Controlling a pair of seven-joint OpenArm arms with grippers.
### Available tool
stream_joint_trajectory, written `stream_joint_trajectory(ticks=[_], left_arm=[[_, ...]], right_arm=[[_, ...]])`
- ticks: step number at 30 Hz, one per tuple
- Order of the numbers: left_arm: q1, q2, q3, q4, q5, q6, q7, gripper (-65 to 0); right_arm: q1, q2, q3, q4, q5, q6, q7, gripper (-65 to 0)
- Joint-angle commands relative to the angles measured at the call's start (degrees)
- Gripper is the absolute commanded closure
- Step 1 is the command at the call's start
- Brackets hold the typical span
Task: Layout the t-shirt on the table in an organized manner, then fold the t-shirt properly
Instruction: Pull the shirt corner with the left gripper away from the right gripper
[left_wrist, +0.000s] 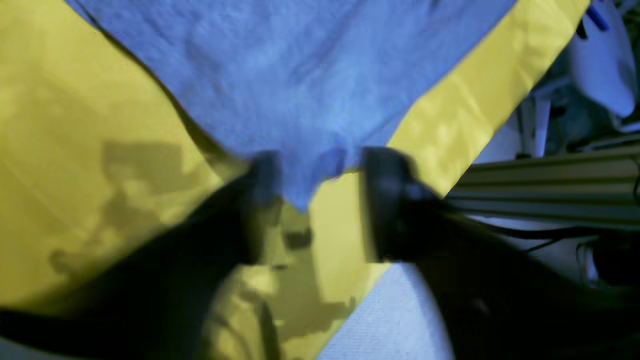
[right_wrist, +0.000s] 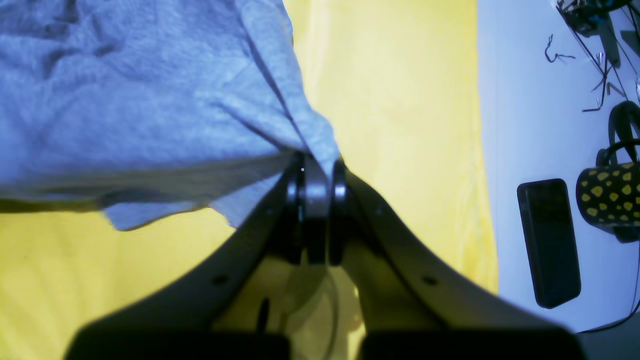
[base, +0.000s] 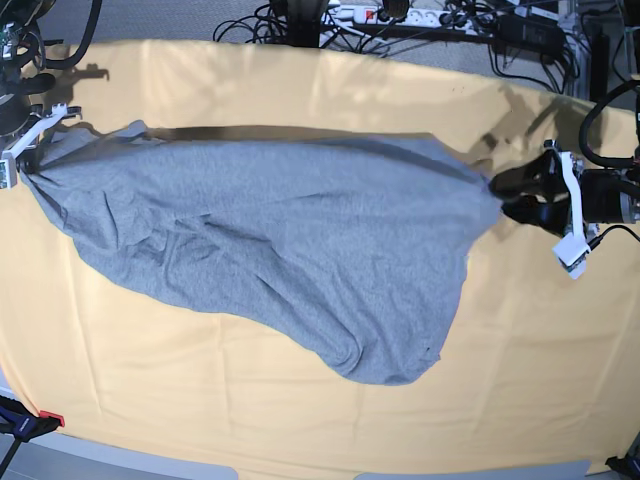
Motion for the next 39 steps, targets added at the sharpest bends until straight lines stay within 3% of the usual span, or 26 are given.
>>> stream_joint_trajectory(ticks=[1,2,5,12,21,28,32,39], left_arm=[[-0.79,-0.81,-0.50,0.76,-1.36,-0.22,-0.86,-44.3],[-0.83,-0.26,-0.50,0.76,-1.36,-0.24,-0.86,-47.4],[-0.81,1.49,-0.50,0.76,-0.46,-0.22,-0.86,-48.3],[0.00,1.55,-1.79,0.76,10.67,1.44,-0.86,-48.3],[9.88,2.75,-15.04,0.76,11.82,2.64,-0.86,-48.3],[18.58,9.77,-17.31,0.72,12.39,1.01,-0.86,-48.3],[18.71,14.88,-17.31,0.72,19.37,0.66,-2.75,-48.1],[18.69,20.24,-17.14,0.70,20.04,-1.88,-6.78,-48.1]], right_arm=[[0.13,0.83,0.42,0.85,0.15,0.00,1.31,0.0],[0.13,0.83,0.42,0.85,0.15,0.00,1.31,0.0],[0.15,0.83,0.42,0.85,0.15,0.00,1.31,0.0],[0.13,0.83,0.42,0.85,0.13,0.00,1.31,0.0],[0.13,0.83,0.42,0.85,0.13,0.00,1.31,0.0],[0.13,0.83,0.42,0.85,0.15,0.00,1.29,0.0],[0.13,0.83,0.42,0.85,0.15,0.00,1.31,0.0],[0.15,0.83,0.42,0.85,0.17,-0.02,1.33,0.0]])
